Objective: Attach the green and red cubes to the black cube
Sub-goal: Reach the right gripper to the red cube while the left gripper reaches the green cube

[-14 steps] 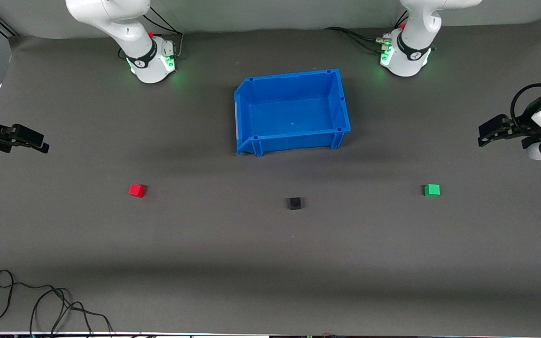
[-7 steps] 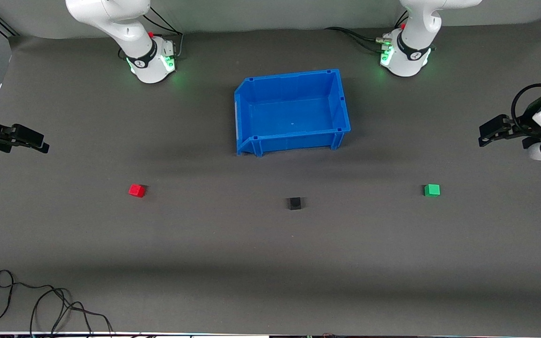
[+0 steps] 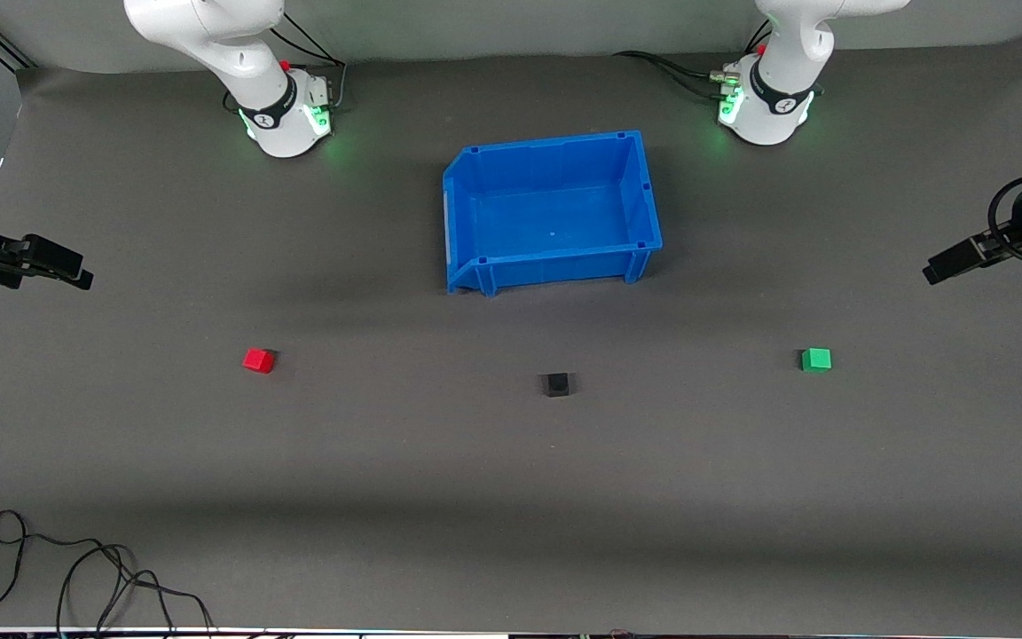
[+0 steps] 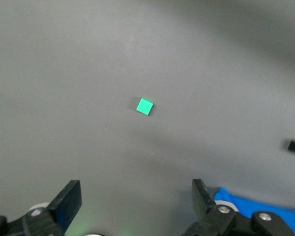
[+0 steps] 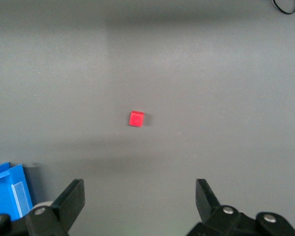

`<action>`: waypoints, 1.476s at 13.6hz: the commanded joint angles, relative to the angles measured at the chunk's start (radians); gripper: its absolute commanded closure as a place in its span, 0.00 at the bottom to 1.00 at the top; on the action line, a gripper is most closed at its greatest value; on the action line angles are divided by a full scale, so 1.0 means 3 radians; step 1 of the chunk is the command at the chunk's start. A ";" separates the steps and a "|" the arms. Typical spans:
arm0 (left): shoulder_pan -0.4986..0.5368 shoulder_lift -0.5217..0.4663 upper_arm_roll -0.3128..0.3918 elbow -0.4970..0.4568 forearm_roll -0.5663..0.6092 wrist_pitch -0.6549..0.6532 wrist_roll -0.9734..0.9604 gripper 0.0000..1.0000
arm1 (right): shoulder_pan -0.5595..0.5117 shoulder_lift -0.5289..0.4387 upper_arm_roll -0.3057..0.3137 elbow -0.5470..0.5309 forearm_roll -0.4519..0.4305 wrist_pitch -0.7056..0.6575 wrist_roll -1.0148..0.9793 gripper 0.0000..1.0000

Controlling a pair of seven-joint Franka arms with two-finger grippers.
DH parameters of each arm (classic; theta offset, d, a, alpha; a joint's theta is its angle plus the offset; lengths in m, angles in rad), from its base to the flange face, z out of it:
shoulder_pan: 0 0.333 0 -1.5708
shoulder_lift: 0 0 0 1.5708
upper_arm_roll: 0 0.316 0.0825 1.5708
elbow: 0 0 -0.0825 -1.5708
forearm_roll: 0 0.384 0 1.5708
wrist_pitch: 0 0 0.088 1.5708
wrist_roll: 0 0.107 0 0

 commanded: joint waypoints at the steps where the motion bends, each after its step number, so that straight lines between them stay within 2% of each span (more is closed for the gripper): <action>1: 0.0158 -0.0009 0.0004 0.0042 -0.0208 -0.0087 -0.0854 0.00 | 0.0009 0.0000 -0.0010 0.0028 -0.0023 -0.0014 0.0006 0.00; 5: 0.0286 0.0098 -0.0001 0.0037 -0.0444 -0.0030 -0.2025 0.00 | 0.0003 -0.0011 -0.0015 0.0028 -0.0013 -0.0045 0.0047 0.00; 8: 0.0474 0.0134 -0.0001 -0.0059 -0.0755 0.0041 -0.2569 0.00 | 0.0014 0.0015 -0.0010 0.0008 0.0018 -0.0055 0.0255 0.00; 10: 0.0501 0.0124 0.0004 -0.0233 -0.0833 0.0143 -0.2601 0.00 | 0.0024 0.0056 0.0021 -0.0068 0.0033 -0.0045 0.0501 0.00; 12: 0.0567 0.0073 0.0004 -0.0529 -0.0970 0.0388 -0.2601 0.00 | 0.0049 0.0061 0.0016 -0.0293 0.0074 0.0092 0.0502 0.00; 17: 0.0593 0.0073 0.0004 -0.1326 -0.1252 0.1312 -0.2433 0.00 | 0.0055 0.0086 0.0016 -0.0921 0.0232 0.0812 0.0502 0.00; 20: 0.0613 0.0226 0.0004 -0.1614 -0.1476 0.1712 -0.1999 0.00 | 0.0105 0.0183 0.0016 -0.1402 0.0243 0.1456 0.0507 0.00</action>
